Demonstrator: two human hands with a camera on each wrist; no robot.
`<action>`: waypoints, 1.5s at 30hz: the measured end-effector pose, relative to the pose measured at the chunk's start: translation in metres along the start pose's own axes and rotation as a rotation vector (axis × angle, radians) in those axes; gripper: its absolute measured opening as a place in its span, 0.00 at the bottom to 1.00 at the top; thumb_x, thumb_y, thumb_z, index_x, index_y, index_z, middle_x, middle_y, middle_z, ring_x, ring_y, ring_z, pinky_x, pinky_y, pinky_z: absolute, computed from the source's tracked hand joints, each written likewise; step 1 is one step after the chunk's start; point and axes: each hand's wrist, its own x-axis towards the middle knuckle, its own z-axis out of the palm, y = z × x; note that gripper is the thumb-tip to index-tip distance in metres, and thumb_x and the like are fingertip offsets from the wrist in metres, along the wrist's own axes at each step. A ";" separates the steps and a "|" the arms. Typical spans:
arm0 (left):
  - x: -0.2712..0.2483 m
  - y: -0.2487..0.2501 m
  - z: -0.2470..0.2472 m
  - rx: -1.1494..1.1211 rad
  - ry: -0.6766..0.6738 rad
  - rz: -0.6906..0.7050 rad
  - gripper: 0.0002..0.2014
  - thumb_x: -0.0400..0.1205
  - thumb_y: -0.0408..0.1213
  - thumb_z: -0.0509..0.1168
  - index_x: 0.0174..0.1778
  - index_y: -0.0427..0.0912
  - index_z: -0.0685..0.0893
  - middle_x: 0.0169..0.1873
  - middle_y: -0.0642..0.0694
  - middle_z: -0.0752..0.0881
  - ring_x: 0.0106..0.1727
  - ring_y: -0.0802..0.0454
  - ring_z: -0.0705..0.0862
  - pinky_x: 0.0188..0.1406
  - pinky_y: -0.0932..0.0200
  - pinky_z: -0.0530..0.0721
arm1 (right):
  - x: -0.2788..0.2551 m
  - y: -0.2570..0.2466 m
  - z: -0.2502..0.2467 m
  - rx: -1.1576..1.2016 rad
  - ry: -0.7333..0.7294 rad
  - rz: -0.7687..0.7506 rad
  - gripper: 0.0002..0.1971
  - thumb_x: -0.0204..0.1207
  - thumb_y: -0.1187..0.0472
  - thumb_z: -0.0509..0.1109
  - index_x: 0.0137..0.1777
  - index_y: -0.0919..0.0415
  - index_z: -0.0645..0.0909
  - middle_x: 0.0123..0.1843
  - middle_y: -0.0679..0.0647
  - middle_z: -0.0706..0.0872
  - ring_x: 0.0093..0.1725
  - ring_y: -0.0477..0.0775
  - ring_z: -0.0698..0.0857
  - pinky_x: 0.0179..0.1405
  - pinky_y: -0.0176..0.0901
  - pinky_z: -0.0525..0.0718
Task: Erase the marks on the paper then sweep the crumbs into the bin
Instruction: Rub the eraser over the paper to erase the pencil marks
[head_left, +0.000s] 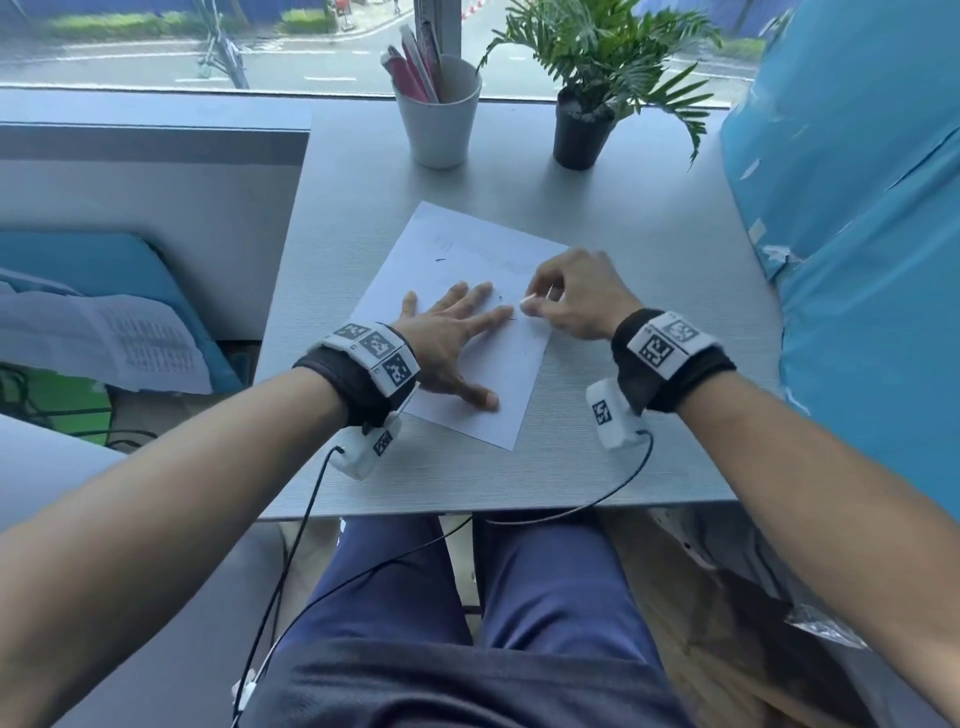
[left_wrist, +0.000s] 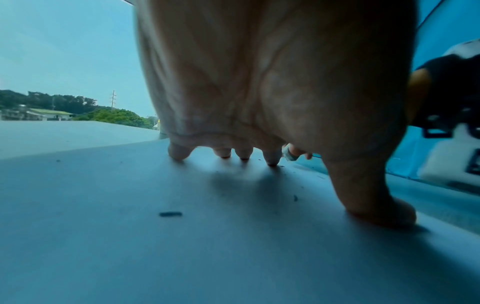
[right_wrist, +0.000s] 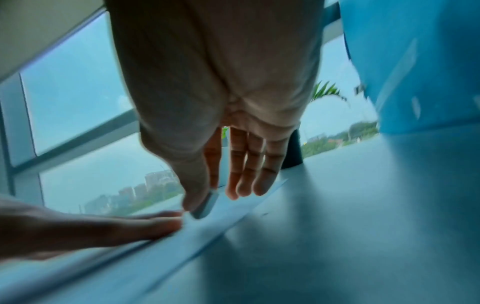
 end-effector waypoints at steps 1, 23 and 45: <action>-0.001 -0.002 0.001 0.014 0.003 0.005 0.61 0.66 0.76 0.68 0.85 0.63 0.35 0.84 0.55 0.30 0.85 0.52 0.29 0.78 0.23 0.37 | 0.005 0.005 -0.005 -0.029 0.003 0.007 0.07 0.71 0.52 0.77 0.41 0.56 0.90 0.39 0.46 0.84 0.45 0.49 0.83 0.51 0.36 0.75; 0.004 -0.003 0.002 -0.013 0.004 -0.012 0.66 0.61 0.79 0.68 0.86 0.60 0.35 0.84 0.57 0.29 0.84 0.53 0.28 0.77 0.21 0.35 | -0.008 -0.016 0.024 0.034 -0.035 0.001 0.06 0.64 0.57 0.78 0.36 0.59 0.91 0.29 0.47 0.85 0.32 0.47 0.83 0.34 0.34 0.79; 0.005 0.002 0.001 -0.012 -0.001 -0.035 0.70 0.58 0.80 0.69 0.85 0.58 0.32 0.83 0.57 0.27 0.84 0.52 0.27 0.77 0.21 0.35 | -0.003 -0.016 0.032 0.115 0.028 0.059 0.05 0.63 0.57 0.77 0.32 0.57 0.89 0.30 0.47 0.88 0.32 0.46 0.85 0.35 0.39 0.83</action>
